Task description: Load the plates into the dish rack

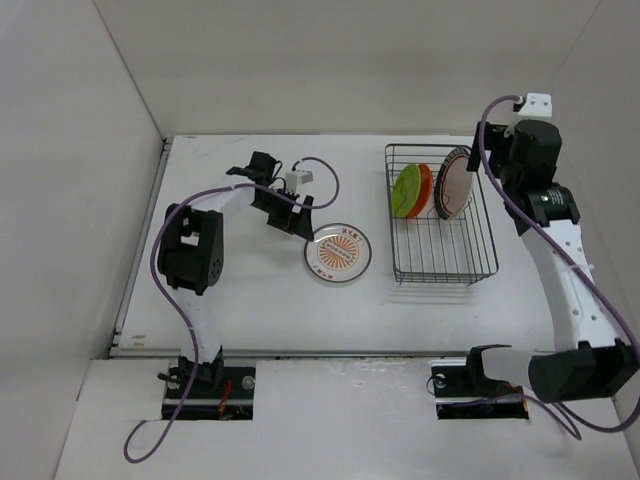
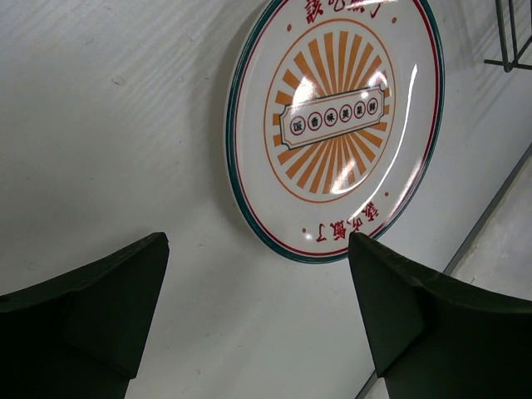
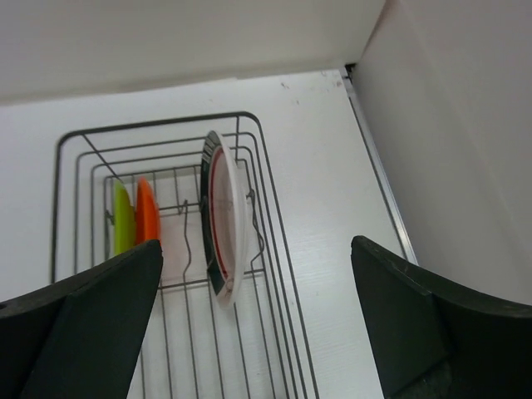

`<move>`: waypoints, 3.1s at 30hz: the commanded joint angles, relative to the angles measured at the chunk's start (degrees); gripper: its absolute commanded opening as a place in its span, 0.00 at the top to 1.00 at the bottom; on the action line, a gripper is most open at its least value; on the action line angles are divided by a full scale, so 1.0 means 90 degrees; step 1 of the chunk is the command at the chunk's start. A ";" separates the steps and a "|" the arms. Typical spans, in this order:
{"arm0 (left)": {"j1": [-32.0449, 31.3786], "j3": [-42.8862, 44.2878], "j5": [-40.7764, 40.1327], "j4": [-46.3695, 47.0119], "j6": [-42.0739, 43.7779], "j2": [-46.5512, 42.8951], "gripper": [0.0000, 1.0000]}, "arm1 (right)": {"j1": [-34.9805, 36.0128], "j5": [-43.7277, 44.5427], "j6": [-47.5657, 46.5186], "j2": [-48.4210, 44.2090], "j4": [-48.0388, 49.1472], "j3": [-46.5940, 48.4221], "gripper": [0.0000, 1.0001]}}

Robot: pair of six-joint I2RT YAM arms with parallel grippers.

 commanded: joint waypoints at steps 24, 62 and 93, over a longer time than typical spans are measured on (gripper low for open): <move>-0.0298 0.0561 0.0195 -0.0279 -0.0192 0.0914 1.00 | 0.0125 -0.2846 0.0421 -0.0999 0.0991 -0.1355 0.01; -0.0435 0.1373 0.0148 -0.1306 0.0385 -0.2525 0.11 | 0.2128 -0.5073 0.0421 0.0264 0.2223 -0.1272 1.00; -0.0503 0.0796 -0.2247 -0.0456 -0.0632 -0.2407 0.00 | 0.0672 0.0578 0.0196 0.1726 -0.0207 0.1035 1.00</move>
